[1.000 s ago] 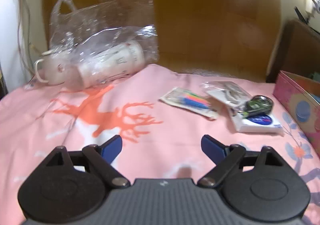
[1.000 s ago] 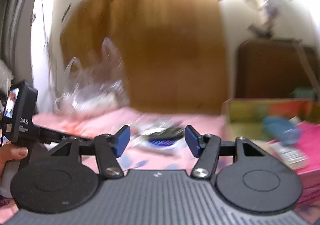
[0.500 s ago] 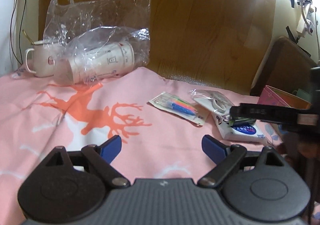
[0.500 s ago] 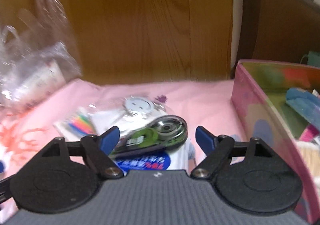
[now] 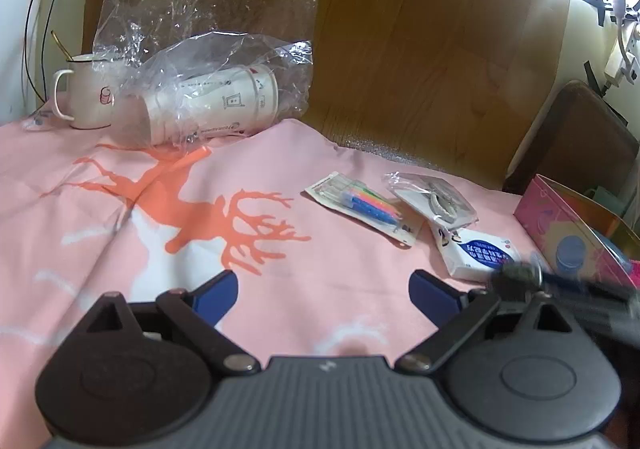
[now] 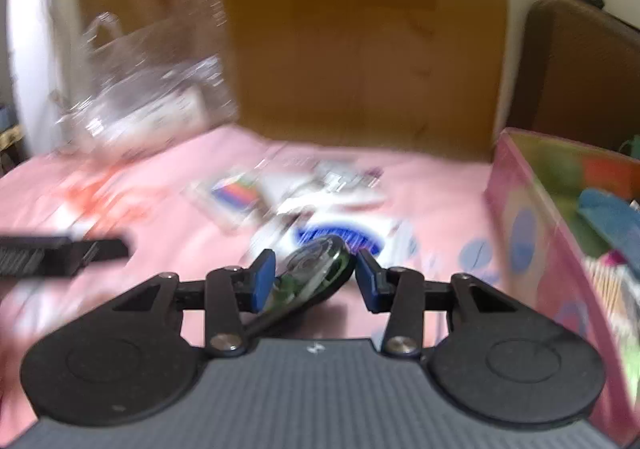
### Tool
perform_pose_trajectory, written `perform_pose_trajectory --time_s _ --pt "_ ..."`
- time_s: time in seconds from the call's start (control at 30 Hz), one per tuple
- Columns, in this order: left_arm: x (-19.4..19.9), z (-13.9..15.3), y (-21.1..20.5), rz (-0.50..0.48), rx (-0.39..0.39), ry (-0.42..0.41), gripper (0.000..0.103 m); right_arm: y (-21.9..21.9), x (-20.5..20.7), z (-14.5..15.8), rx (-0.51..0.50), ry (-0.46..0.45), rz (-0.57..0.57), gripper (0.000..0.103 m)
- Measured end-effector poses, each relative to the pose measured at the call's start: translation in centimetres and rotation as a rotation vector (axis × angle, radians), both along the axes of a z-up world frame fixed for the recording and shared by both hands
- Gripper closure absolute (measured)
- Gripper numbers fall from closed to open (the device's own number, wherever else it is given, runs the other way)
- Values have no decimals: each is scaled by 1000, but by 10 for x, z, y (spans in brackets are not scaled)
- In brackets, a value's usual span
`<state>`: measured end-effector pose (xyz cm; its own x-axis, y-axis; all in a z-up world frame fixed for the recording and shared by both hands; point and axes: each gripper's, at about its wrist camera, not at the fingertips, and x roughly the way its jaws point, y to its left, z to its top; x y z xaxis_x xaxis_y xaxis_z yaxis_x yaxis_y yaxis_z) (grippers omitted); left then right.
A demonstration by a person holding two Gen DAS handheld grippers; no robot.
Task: Organize soft objects
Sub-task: 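Move the right tool over the green correction-tape roller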
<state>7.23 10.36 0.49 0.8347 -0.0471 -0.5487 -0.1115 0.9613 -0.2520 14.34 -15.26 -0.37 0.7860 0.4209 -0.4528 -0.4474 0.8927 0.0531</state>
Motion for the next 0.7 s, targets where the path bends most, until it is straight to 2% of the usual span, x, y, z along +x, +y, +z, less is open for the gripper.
perform_pose_trajectory --time_s 0.2,0.37,0.47,0.57,0.63,0.7 --pt "-1 0 1 12 -2 -1 6 -12 -37 -4 34 46 119 55" --pt "-2 1 1 18 -5 0 6 -22 -46 -5 77 70 110 55" --pt "-2 1 2 15 -4 0 6 -26 -47 -2 100 46 73 54" --pt "-2 1 2 11 -7 0 6 -29 -46 0 123 43 56 46" --pt "-1 1 1 10 -10 2 6 -27 -43 -1 127 56 49 45" --pt "-1 0 2 6 -12 3 6 -26 -45 -4 125 58 47 36"
